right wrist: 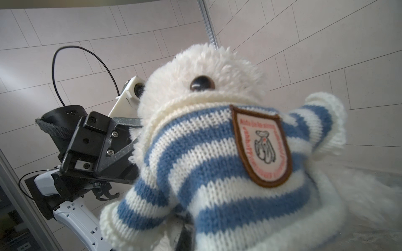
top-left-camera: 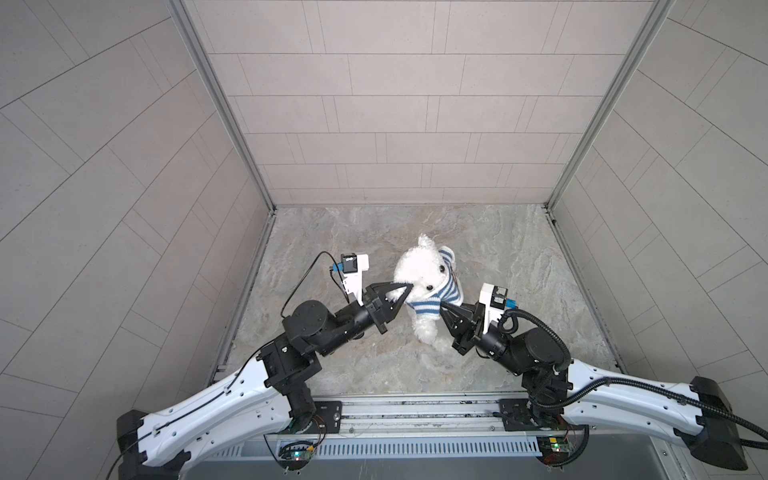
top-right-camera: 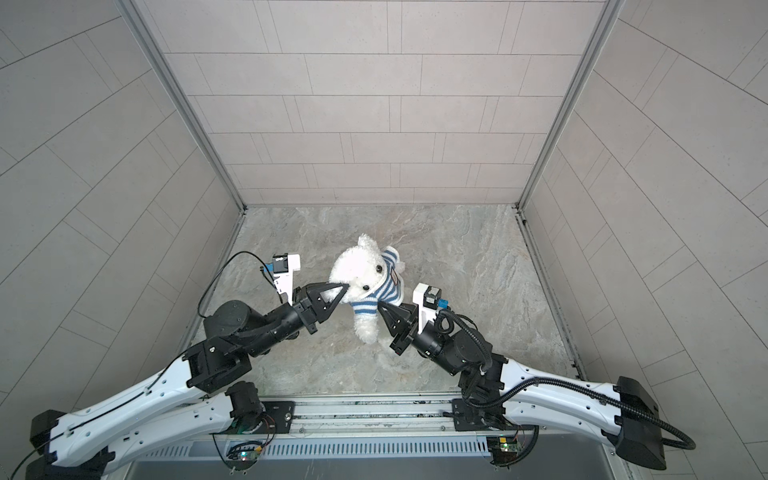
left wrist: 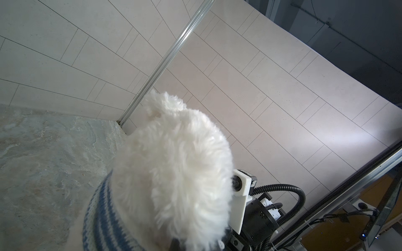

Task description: Dress the teddy bear

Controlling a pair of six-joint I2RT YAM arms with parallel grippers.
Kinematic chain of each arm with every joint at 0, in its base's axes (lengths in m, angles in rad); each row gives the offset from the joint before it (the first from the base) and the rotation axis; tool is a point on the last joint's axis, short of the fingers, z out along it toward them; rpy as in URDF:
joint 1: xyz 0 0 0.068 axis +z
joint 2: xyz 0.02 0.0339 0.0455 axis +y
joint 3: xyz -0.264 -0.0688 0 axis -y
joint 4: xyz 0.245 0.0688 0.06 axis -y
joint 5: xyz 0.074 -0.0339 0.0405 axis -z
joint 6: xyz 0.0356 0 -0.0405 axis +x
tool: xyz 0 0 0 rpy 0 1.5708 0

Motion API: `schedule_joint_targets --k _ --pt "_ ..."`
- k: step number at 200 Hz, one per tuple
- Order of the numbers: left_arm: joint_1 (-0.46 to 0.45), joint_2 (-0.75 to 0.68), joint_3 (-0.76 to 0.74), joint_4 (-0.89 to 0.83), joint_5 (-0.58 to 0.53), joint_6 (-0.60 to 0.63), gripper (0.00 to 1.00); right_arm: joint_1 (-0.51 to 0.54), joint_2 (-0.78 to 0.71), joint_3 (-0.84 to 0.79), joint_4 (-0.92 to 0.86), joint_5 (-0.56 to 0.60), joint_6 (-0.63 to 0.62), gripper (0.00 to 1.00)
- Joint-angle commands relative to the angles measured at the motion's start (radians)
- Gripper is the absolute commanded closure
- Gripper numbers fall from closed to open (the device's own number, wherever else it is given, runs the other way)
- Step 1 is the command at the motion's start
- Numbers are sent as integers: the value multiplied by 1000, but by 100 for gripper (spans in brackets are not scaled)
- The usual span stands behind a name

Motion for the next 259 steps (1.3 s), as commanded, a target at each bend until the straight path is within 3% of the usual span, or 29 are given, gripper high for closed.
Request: schedule_joint_targets --k 1,49,83,108,137,175,197,220,259 --pt "-5 -22 42 98 -38 -4 100 7 -6 -42 -55 100 40 100" --pt "-5 -39 47 137 -5 16 100 -39 -76 -138 -160 256 196 100" --pt "-6 -56 18 168 -8 -5 100 -65 -96 -120 -219 205 197 100" --pt "-5 -42 7 185 1 -23 100 -61 -50 -28 -246 32 112 100" --pt "-5 -48 -14 187 -28 -28 100 -11 -24 -9 -131 -88 31 85" --pt "-5 -55 -9 151 -36 11 100 12 -41 -41 -38 -127 4 67" --pt "-6 -56 -11 139 -22 42 100 12 -49 -56 -12 -120 -4 63" --pt "-4 -73 7 34 -57 76 100 13 -87 -72 -18 -129 -29 61" --pt "6 -96 118 -294 -132 240 100 15 -248 -59 -292 -40 -102 56"
